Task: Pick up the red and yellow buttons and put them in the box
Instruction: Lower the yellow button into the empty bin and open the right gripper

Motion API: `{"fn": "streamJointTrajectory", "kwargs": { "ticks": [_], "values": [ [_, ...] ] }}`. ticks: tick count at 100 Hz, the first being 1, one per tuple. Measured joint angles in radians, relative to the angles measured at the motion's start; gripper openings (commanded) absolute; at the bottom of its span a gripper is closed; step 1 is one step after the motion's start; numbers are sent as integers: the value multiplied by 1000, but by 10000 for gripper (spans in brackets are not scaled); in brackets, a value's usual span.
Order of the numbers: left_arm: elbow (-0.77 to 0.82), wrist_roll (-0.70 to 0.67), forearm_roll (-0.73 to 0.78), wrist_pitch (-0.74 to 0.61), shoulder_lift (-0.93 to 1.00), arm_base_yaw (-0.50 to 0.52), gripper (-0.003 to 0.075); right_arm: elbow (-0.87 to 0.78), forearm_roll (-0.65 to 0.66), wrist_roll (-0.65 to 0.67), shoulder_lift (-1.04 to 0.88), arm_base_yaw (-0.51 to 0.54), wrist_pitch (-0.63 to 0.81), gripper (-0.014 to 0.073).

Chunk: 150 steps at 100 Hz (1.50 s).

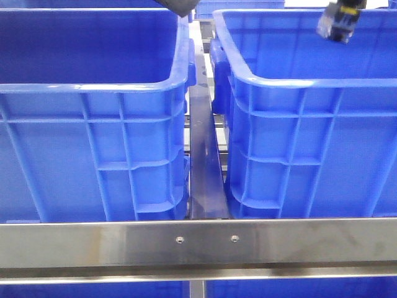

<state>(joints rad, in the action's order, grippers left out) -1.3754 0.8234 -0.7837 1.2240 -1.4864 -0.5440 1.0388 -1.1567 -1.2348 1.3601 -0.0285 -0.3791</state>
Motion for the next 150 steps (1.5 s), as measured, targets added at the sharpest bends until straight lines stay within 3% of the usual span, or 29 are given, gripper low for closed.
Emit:
{"fn": "streamJointTrajectory", "kwargs": {
  "ticks": [16, 68, 150],
  "values": [
    [0, 0, 0, 0, 0, 0, 607, 68, -2, -83, 122, 0, 43, 287],
    [0, 0, 0, 0, 0, 0, 607, 295, -6, -116, 490, 0, 93, 287],
    [0, 0, 0, 1, 0, 0, 607, 325, -10, -166, 555, 0, 98, 290]
  ]
}}
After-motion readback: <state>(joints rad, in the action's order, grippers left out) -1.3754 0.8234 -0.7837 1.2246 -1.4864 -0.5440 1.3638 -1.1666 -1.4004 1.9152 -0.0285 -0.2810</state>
